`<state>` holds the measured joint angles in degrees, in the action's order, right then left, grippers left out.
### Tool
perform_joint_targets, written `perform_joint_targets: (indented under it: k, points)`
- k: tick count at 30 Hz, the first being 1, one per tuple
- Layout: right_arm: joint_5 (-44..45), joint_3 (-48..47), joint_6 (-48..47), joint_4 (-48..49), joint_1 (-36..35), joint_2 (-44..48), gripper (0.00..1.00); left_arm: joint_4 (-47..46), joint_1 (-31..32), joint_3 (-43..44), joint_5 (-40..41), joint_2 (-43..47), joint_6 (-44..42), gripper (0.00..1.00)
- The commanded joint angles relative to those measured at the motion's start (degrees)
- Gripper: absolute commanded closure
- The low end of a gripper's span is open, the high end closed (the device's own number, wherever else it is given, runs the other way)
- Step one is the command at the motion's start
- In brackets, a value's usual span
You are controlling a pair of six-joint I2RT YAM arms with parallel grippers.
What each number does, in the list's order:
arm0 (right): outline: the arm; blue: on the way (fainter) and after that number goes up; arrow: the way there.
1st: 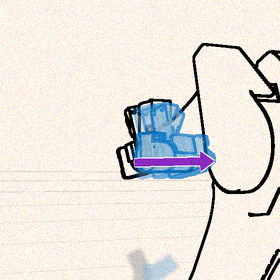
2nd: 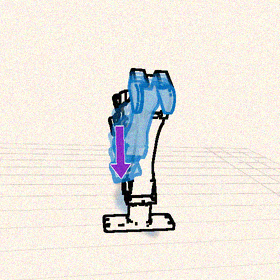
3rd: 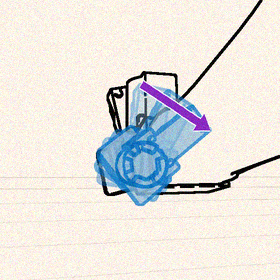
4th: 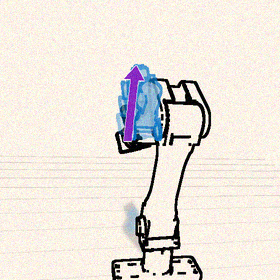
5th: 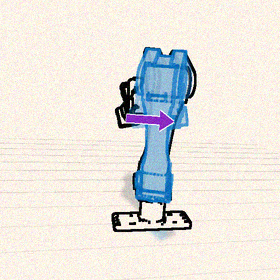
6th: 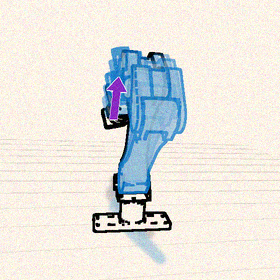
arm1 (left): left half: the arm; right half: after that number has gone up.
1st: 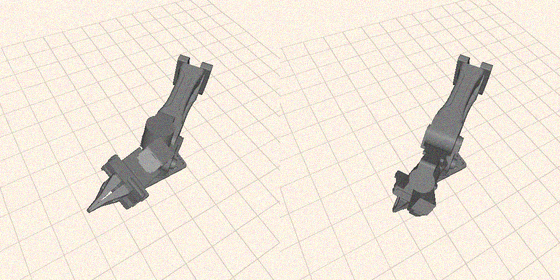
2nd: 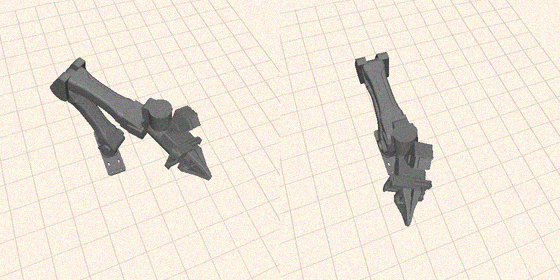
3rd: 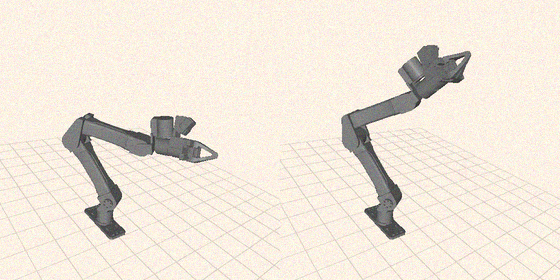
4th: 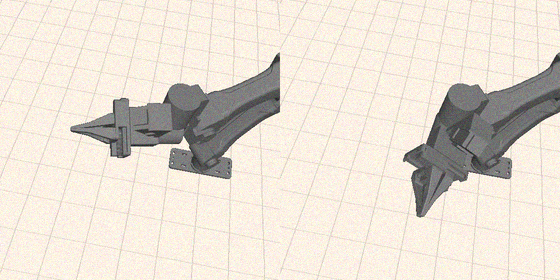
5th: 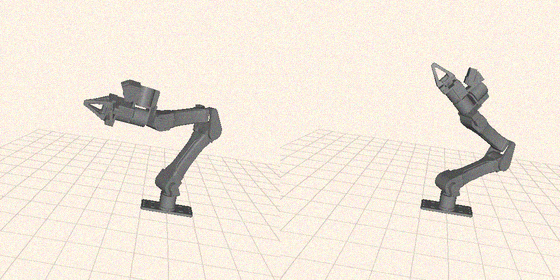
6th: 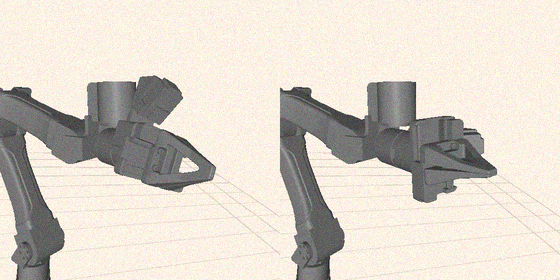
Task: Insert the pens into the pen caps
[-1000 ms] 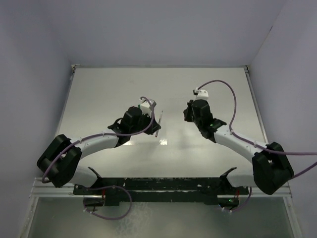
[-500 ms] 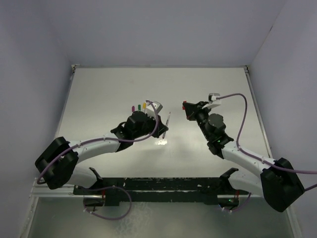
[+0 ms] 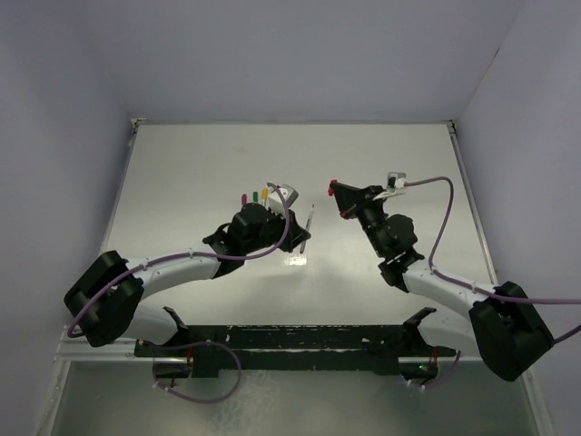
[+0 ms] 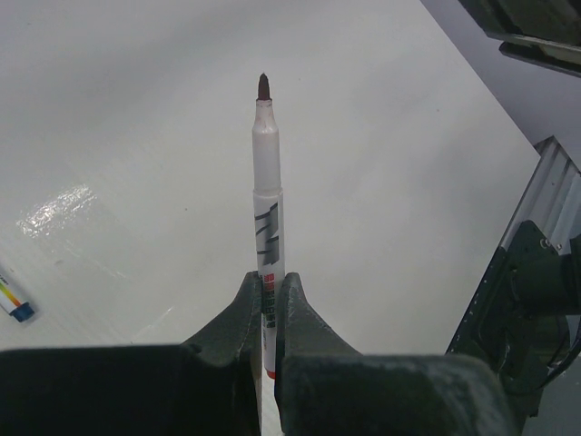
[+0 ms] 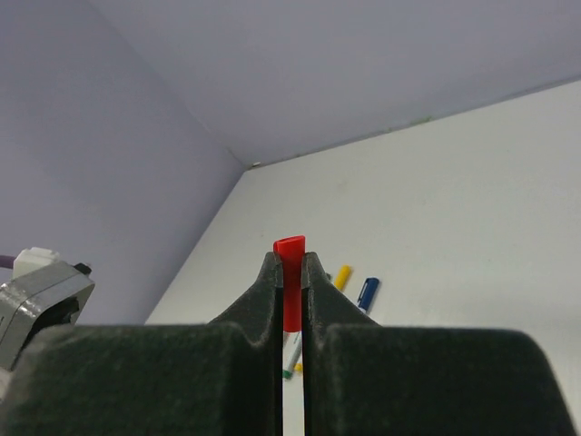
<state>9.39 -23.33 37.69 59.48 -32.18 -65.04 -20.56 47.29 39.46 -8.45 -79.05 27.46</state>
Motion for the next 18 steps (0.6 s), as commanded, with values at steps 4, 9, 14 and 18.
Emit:
perform_joint_targets:
  k: [4,9,14,18]
  points:
    - [-7.2,-1.3,3.8,11.6,0.0,-5.8,1.0,-5.6,-0.1,1.3,-2.7,0.2,1.4,1.0]
    - [-11.0,-1.0,5.0,17.1,-0.1,-8.5,1.0,-6.0,-0.1,1.7,-2.9,0.0,1.7,1.0]
    - [-12.2,-1.0,5.4,18.9,0.0,-9.3,1.0,-6.2,-0.1,1.8,-2.9,-0.5,1.9,1.0]
    - [-12.5,-1.0,5.5,18.7,-0.1,-9.4,1.0,-6.2,-0.1,1.7,-2.7,-0.4,2.1,1.0]
